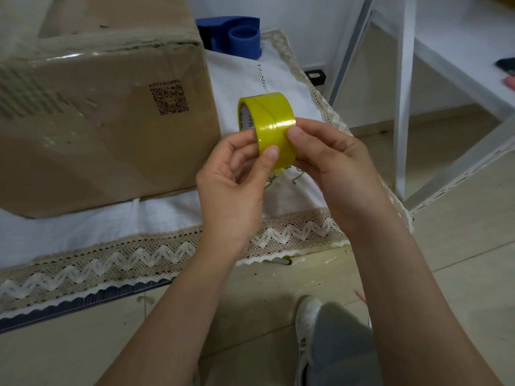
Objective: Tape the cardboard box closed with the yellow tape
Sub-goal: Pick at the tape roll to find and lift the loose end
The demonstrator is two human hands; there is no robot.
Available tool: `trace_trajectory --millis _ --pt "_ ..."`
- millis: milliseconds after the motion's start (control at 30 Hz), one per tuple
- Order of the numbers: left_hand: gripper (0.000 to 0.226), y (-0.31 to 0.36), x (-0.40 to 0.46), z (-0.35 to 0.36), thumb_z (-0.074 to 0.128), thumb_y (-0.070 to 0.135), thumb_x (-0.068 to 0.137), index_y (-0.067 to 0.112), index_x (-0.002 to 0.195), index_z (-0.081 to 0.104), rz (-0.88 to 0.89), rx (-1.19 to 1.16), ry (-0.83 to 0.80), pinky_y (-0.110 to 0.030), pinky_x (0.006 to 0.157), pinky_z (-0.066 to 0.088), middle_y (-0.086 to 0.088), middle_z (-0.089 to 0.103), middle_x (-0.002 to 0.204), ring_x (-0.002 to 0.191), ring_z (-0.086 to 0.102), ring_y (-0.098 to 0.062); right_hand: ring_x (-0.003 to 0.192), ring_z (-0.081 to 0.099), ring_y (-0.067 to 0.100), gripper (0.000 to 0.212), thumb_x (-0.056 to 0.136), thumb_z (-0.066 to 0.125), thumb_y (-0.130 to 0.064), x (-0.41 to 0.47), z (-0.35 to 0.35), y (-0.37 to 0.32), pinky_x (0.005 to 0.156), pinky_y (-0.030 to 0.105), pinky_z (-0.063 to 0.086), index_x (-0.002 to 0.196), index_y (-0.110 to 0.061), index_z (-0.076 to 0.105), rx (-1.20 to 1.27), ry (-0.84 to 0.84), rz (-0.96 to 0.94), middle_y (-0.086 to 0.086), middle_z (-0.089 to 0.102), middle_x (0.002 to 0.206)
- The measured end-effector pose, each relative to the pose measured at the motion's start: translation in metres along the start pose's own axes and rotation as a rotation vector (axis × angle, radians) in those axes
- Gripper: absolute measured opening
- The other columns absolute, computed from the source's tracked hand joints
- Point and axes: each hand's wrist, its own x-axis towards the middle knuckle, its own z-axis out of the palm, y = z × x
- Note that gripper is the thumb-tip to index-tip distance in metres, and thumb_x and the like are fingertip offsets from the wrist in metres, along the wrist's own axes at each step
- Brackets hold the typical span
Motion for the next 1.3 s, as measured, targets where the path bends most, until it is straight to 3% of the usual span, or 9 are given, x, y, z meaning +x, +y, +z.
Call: trace_trajectory --millis 67,200,367,667,867,1033,1300 --pt "0.024 0.0 -0.001 0.0 0.07 -0.003 0.084 0.014 0.1 0.064 0.021 0.052 -0.024 -0.02 0.081 0.055 0.007 0.074 0.087 0.085 0.071 -0.004 0.085 0.067 0.016 0.011 0.089 0.064 -0.016 0.002 0.003 0.001 0.089 0.034 0.055 0.09 -0.019 0.074 0.048 0.018 0.031 0.001 0.073 0.085" --pt "0.027 0.0 -0.004 0.001 0.074 0.0 0.082 0.018 0.098 0.063 0.057 0.148 -0.061 -0.028 0.087 0.056 0.002 0.074 0.092 0.089 0.072 -0.011 0.063 0.055 0.01 0.025 0.086 0.053 -0.013 0.003 0.005 0.002 0.071 0.03 0.047 0.065 -0.021 0.064 0.127 0.052 0.067 -0.005 0.06 0.062" --pt "0.029 0.0 -0.008 0.003 0.075 0.002 0.081 0.024 0.095 0.063 0.078 0.191 -0.047 -0.029 0.085 0.057 0.004 0.074 0.091 0.089 0.073 -0.012 0.064 0.043 0.014 0.006 0.07 0.055 -0.019 0.005 0.006 0.005 0.069 0.033 0.039 0.064 -0.02 0.055 0.184 0.08 0.083 -0.001 0.047 0.064" --pt "0.027 -0.004 -0.011 0.005 0.077 0.002 0.079 0.022 0.093 0.064 0.081 0.197 0.004 -0.027 0.083 0.057 -0.001 0.074 0.09 0.087 0.074 -0.014 0.059 0.037 0.012 0.004 0.067 0.051 -0.017 0.007 0.006 0.008 0.067 0.033 0.035 0.063 -0.017 0.053 0.185 0.091 0.076 -0.003 0.041 0.059" --pt "0.027 -0.005 -0.011 0.007 0.077 0.002 0.079 0.021 0.094 0.064 0.07 0.164 0.007 -0.031 0.085 0.058 -0.004 0.075 0.091 0.088 0.074 -0.016 0.057 0.034 0.011 0.039 0.072 0.038 0.008 0.005 0.008 0.014 0.062 0.026 0.035 0.06 -0.018 0.064 0.219 0.13 0.038 -0.004 0.042 0.055" --pt "0.024 -0.005 -0.011 0.007 0.077 0.004 0.08 0.017 0.096 0.065 0.047 0.154 0.009 -0.035 0.086 0.059 -0.006 0.076 0.092 0.089 0.075 -0.018 0.064 0.046 0.01 0.048 0.092 0.046 -0.009 0.003 0.006 0.01 0.07 0.025 0.041 0.052 -0.022 0.068 0.313 0.026 0.065 -0.005 0.054 0.061" --pt "0.026 -0.006 -0.011 0.005 0.076 0.001 0.079 0.017 0.097 0.067 0.045 0.136 0.012 -0.036 0.087 0.059 -0.006 0.076 0.094 0.091 0.075 -0.019 0.058 0.036 0.01 0.046 0.086 0.045 -0.008 0.005 0.008 0.012 0.066 0.028 0.036 0.046 -0.024 0.061 0.276 0.027 0.055 -0.01 0.042 0.052"
